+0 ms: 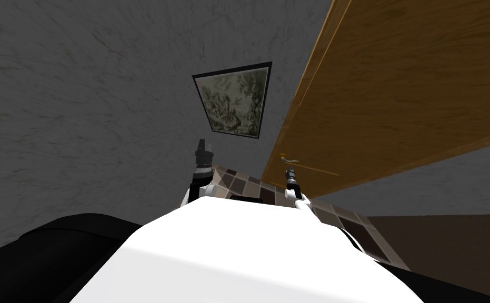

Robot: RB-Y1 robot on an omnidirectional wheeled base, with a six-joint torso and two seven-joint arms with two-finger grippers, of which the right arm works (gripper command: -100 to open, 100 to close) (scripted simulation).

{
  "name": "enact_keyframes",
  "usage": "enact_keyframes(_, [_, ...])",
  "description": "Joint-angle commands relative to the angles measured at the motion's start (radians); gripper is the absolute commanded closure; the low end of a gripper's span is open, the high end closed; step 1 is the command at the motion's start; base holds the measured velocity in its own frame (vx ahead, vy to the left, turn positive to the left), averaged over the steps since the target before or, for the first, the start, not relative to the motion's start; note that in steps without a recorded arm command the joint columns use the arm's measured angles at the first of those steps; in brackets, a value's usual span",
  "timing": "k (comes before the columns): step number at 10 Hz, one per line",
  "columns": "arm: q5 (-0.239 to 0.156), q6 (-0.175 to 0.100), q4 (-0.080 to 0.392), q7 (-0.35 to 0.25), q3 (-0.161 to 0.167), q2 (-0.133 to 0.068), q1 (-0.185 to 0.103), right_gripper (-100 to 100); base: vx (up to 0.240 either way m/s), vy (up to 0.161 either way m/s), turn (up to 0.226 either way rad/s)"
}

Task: Pull the door open

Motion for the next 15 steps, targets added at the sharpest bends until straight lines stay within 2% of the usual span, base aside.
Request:
enact_keyframes(1, [-0.004,-0.009,0.013,-0.008,-0.005,-0.010,0.001,-100,0.181,-0.026,0.090])
enact_keyframes(7, [-0.020,-0.034,0.040,-0.037,-0.032,-0.050,0.027,-100,0.198,-0.043,0.090])
enact_keyframes(8, [-0.019,-0.025,0.024,-0.033,-0.030,-0.045,0.031,-100,0.094,-0.024,0.017])
enact_keyframes(9, [-0.019,-0.025,0.024,-0.033,-0.030,-0.045,0.031,100,-0.013,0.002,-0.011])
enact_keyframes(14, [-0.019,-0.025,0.024,-0.033,-0.030,-0.045,0.031,100,-0.017,0.003,-0.001])
enact_keyframes(15, [-0.013,-0.028,0.023,-0.049,-0.016,-0.052,0.038,100,-0.117,-0.020,0.107])
